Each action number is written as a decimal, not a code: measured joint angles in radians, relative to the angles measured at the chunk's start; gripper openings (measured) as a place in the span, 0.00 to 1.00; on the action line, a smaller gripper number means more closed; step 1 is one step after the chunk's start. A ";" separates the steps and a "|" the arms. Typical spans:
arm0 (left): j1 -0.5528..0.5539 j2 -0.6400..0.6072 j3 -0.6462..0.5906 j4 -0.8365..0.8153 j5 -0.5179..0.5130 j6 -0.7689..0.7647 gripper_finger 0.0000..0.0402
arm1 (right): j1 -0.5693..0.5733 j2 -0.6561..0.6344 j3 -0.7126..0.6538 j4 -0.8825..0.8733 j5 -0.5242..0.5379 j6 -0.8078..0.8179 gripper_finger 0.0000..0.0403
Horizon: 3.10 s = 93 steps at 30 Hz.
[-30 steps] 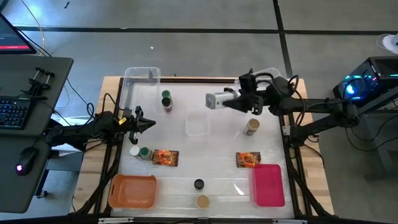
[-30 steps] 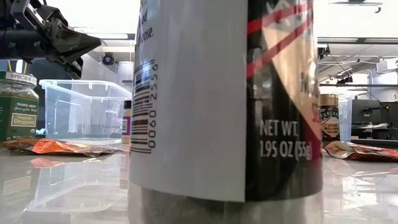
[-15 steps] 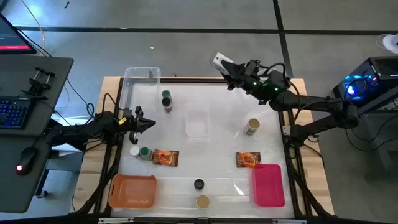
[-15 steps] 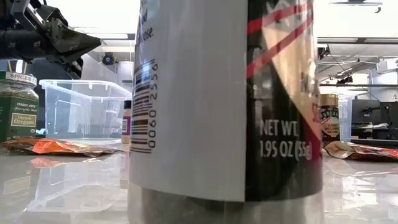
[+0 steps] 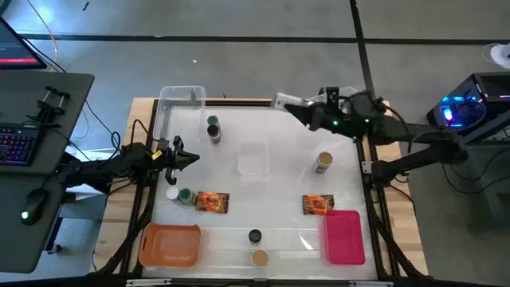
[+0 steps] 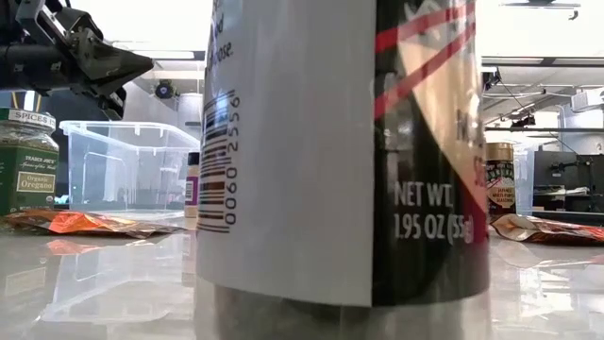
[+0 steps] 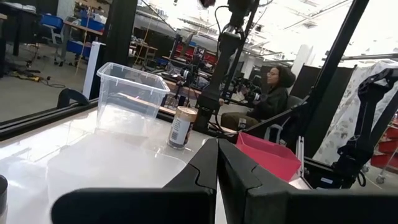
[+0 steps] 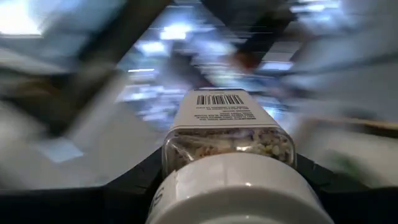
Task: Sort spices by type
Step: Put the right white seasoning bottle into the right large transparent bin, then put the bottom black seasoning bottle into the left large transparent bin
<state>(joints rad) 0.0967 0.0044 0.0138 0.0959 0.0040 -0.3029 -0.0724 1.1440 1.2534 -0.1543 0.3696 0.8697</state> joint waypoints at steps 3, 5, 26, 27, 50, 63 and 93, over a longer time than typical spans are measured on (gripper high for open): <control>0.000 0.000 0.000 0.000 0.000 0.000 0.00 | -0.055 0.002 0.073 -0.323 0.119 0.071 0.48; 0.000 0.000 0.000 0.000 0.000 0.000 0.00 | -0.141 0.002 0.097 -0.469 0.099 0.100 0.48; 0.000 0.000 0.000 -0.001 0.000 0.000 0.00 | -0.818 0.360 0.104 -1.067 -0.329 -0.361 0.48; 0.000 0.000 0.000 -0.001 0.000 0.000 0.00 | -0.826 0.380 0.104 -1.070 -0.336 -0.387 0.48; 0.000 0.000 0.000 -0.002 0.000 0.000 0.00 | -0.918 0.624 0.075 -0.972 -0.361 -0.703 0.48; 0.000 0.000 0.000 -0.002 0.000 0.000 0.00 | -0.923 0.623 0.029 -0.901 -0.368 -0.739 0.60; 0.000 0.000 0.000 -0.001 -0.001 0.000 0.00 | -0.923 0.579 0.483 -1.302 -0.290 -0.772 0.60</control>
<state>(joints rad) 0.0966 0.0044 0.0138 0.0946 0.0033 -0.3029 -0.9951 1.7226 1.7365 -1.4567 0.0794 0.0974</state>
